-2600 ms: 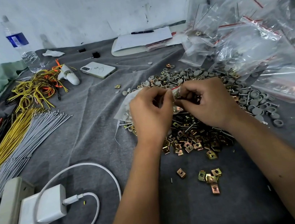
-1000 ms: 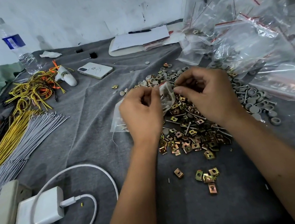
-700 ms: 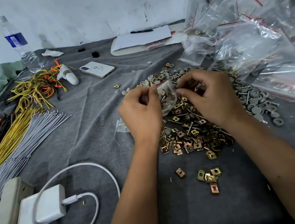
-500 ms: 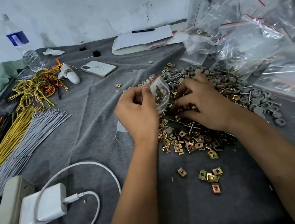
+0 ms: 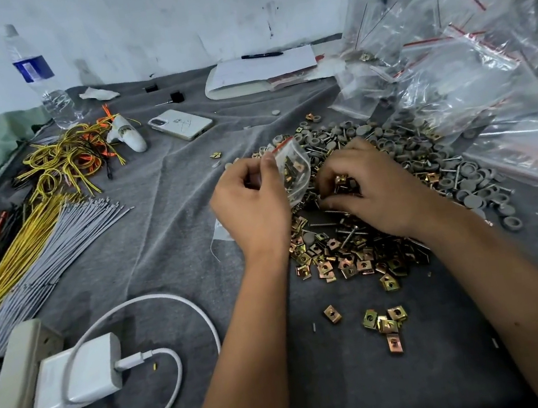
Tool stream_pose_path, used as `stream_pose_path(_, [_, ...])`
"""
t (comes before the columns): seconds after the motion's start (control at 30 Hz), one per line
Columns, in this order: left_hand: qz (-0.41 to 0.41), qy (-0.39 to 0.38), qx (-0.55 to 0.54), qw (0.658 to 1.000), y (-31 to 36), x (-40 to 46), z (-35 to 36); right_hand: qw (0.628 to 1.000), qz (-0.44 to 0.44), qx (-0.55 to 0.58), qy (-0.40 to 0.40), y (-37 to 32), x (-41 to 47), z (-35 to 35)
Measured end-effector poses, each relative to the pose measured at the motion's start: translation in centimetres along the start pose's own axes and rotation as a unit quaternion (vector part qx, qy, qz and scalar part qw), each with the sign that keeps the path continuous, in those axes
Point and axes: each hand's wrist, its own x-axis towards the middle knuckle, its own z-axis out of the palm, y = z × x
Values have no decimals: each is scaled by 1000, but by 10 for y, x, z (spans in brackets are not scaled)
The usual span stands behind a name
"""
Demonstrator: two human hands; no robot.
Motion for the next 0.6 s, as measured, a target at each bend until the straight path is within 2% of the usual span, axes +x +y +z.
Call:
stream_pose_path(0.13, [18, -4, 12, 1000, -1, 0, 0, 977, -7, 159, 141, -6, -1, -1])
stream_pose_path(0.27, [72, -54, 49, 995, -1, -4, 2, 957, -21, 180, 228, -11, -1, -1])
stream_pose_path(0.43, [118, -91, 82, 985, -2, -7, 5, 965, -48, 96, 240, -13, -2, 6])
stream_pose_path(0.6, [85, -66, 60, 992, -2, -5, 4, 967, -43, 86, 234, -11, -1, 7])
